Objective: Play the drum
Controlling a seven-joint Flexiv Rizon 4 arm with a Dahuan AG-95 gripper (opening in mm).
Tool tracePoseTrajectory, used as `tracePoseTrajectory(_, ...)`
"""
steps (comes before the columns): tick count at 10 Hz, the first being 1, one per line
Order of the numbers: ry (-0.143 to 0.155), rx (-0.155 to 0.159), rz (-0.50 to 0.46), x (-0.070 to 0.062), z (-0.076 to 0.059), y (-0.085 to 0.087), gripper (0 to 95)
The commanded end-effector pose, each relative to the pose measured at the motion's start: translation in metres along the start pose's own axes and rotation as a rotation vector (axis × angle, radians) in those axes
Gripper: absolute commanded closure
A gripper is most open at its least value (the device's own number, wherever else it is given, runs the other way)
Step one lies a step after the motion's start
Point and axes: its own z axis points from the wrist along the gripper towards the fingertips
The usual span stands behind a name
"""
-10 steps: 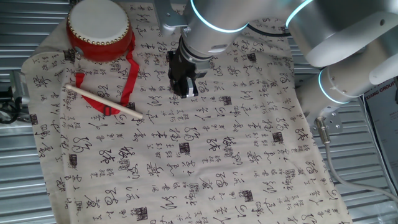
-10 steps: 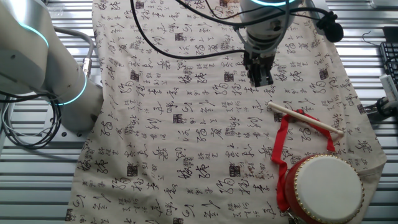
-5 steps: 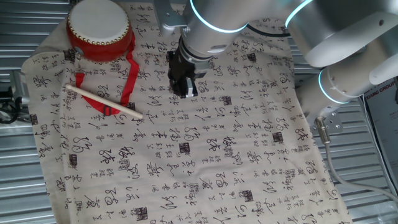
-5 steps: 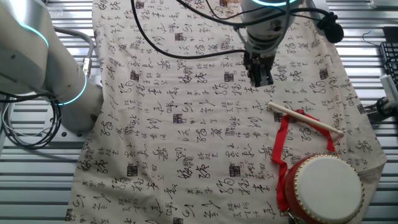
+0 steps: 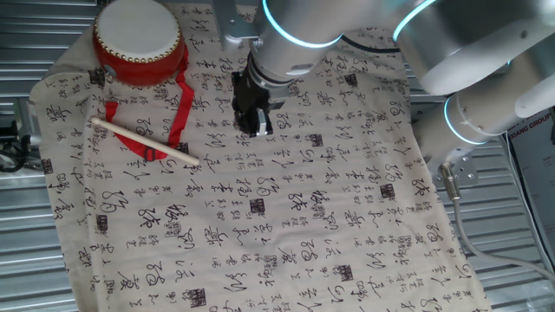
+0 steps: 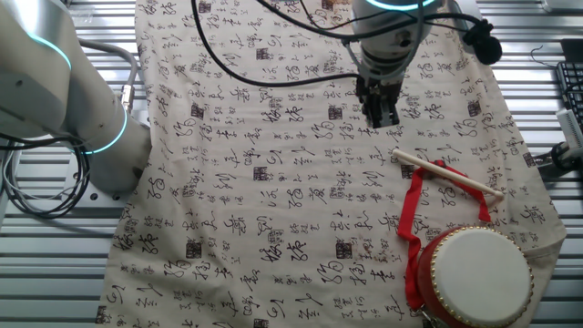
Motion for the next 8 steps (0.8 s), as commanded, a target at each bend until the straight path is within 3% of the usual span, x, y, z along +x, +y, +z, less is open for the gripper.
tracePoseTrajectory(1, -0.005, 0.005, 0.002, -0.007, 0.028, -0.002, 95.0)
tracePoseTrajectory(3, 0.004, 0.004, 0.009, -0.025, 0.039, -0.003, 95.0)
tracePoseTrajectory(8, 0.011, 0.003, 0.01, -0.05, 0.039, 0.0, 95.0)
